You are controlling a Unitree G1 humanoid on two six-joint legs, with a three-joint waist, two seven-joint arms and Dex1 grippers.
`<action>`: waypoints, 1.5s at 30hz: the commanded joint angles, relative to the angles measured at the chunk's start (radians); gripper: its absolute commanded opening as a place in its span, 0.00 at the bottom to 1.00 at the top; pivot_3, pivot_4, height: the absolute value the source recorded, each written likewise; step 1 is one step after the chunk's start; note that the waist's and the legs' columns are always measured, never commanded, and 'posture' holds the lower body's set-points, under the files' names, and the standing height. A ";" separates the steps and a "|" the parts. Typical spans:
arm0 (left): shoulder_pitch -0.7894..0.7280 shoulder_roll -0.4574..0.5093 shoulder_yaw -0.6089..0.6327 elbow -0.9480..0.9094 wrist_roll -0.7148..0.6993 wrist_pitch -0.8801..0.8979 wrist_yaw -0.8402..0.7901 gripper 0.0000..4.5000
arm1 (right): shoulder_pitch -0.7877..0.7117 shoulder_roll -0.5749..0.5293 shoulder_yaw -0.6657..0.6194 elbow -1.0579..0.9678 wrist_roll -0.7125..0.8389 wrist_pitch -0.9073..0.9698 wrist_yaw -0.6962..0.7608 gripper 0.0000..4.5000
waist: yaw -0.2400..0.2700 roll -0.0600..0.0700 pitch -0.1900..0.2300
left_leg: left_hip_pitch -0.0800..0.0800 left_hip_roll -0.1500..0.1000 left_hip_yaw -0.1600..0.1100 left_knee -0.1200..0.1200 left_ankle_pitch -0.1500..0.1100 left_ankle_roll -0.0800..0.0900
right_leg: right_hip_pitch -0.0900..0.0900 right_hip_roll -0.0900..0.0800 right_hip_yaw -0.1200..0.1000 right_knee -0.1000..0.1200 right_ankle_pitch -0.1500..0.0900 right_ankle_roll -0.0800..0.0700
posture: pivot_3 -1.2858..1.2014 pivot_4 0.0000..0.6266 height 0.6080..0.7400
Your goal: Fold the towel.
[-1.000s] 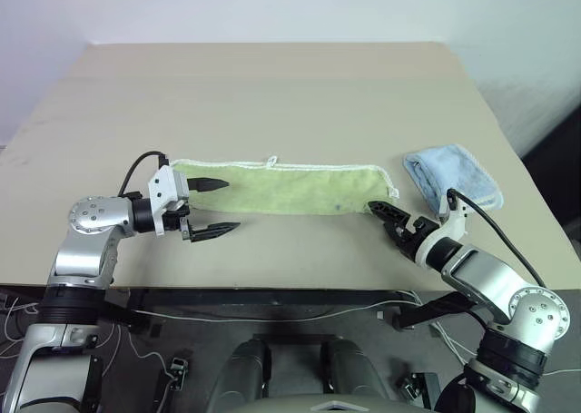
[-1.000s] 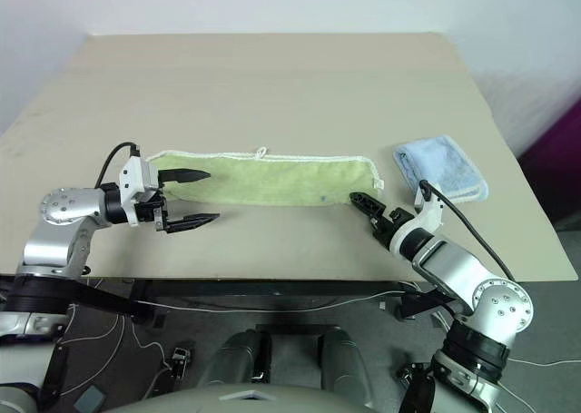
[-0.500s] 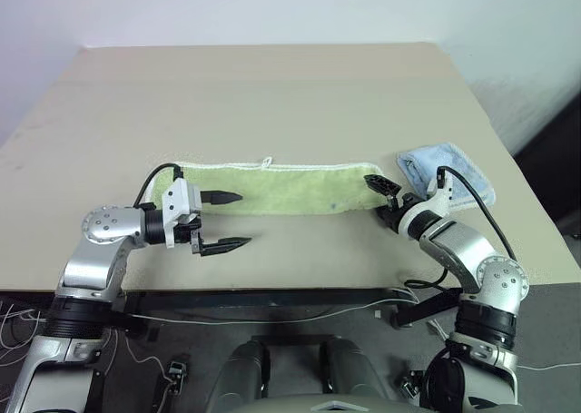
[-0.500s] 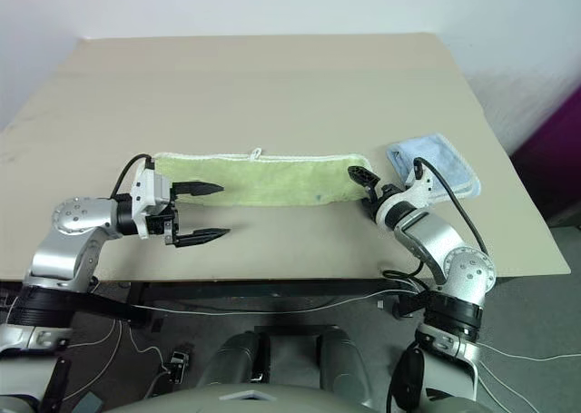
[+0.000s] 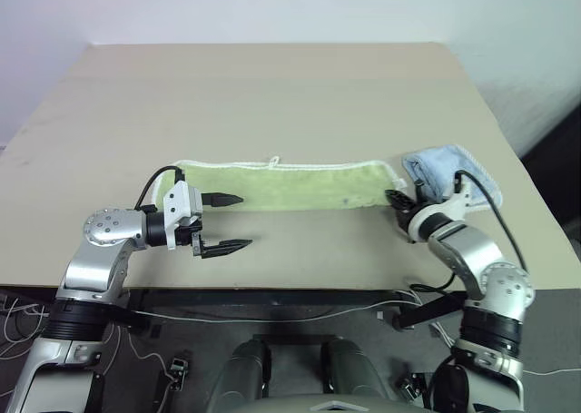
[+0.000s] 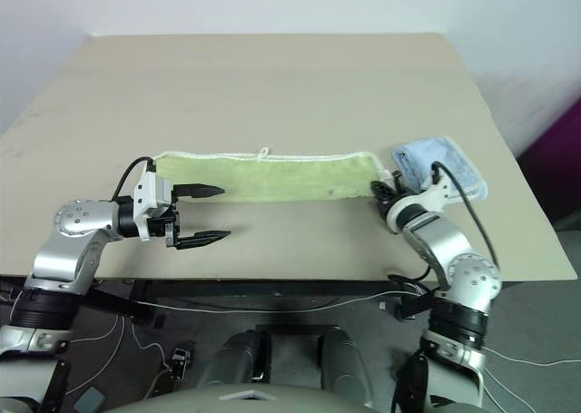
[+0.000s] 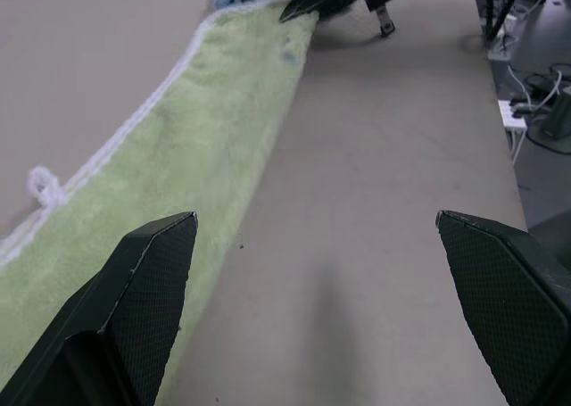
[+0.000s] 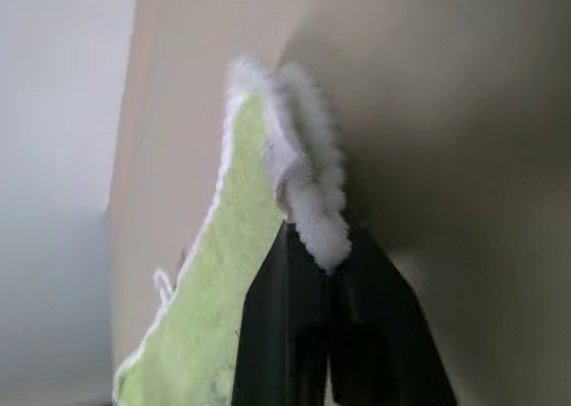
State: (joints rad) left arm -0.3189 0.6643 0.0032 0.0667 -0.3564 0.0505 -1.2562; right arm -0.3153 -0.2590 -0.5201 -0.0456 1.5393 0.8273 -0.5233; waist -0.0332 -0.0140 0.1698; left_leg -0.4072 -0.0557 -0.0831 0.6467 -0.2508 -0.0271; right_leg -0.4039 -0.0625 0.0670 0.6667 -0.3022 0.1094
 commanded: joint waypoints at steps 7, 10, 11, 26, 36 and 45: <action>-0.011 -0.011 -0.007 -0.008 0.009 -0.033 0.014 1.00 | -0.054 -0.252 0.091 -0.132 -0.081 0.071 0.181 0.00 | -0.011 0.001 0.000 | 0.000 0.001 0.000 -0.001 0.000 0.000 | -0.001 0.000 0.000 0.000 0.000 0.000 | 0.52 0.24 1.00; -0.013 -0.016 -0.010 -0.008 0.010 -0.035 0.020 1.00 | -0.094 -0.337 0.250 -0.223 -0.201 0.132 0.310 0.00 | -0.013 0.002 0.001 | 0.000 0.001 0.000 -0.001 0.000 0.000 | -0.001 0.001 0.000 0.000 0.000 0.000 | 0.52 0.24 1.00; -0.013 -0.016 -0.010 -0.008 0.010 -0.036 0.022 1.00 | -0.108 -0.356 0.293 -0.245 -0.237 0.143 0.350 0.00 | -0.013 0.002 0.001 | 0.000 0.001 0.000 -0.001 0.000 0.000 | -0.001 0.001 0.000 0.000 0.000 0.000 | 0.52 0.24 1.00; 0.011 -0.033 -0.004 -0.042 0.010 -0.030 0.067 1.00 | -0.289 -0.251 0.779 -0.145 -0.844 0.064 0.748 0.00 | -0.005 0.001 0.001 | -0.002 0.001 -0.001 0.000 0.000 0.000 | -0.002 0.000 -0.001 -0.001 0.000 0.000 | 0.52 0.24 1.00; 0.036 -0.035 0.002 -0.059 0.002 -0.026 0.098 1.00 | -0.261 -0.187 0.708 -0.184 -0.882 0.105 0.840 0.38 | -0.006 0.001 0.001 | -0.002 0.001 -0.001 -0.001 0.000 0.000 | -0.003 0.000 -0.001 -0.001 0.000 0.000 | 0.52 0.24 1.00; 0.057 -0.084 0.091 -0.096 -0.108 0.092 0.218 1.00 | -0.196 -0.212 0.558 -0.295 -0.897 0.027 0.891 0.74 | -0.004 0.001 0.001 | -0.002 0.001 -0.001 -0.001 0.000 0.000 | -0.002 -0.001 -0.001 -0.002 0.000 0.000 | 0.52 0.24 1.00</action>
State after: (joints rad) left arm -0.2653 0.5840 0.0506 0.0189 -0.4182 0.1175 -1.0694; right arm -0.4964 -0.4726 0.0966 -0.3188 0.6460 0.8951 0.3643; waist -0.0376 -0.0130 0.1710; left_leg -0.4089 -0.0551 -0.0843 0.6459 -0.2510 -0.0272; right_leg -0.4064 -0.0631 0.0664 0.6652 -0.3021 0.1095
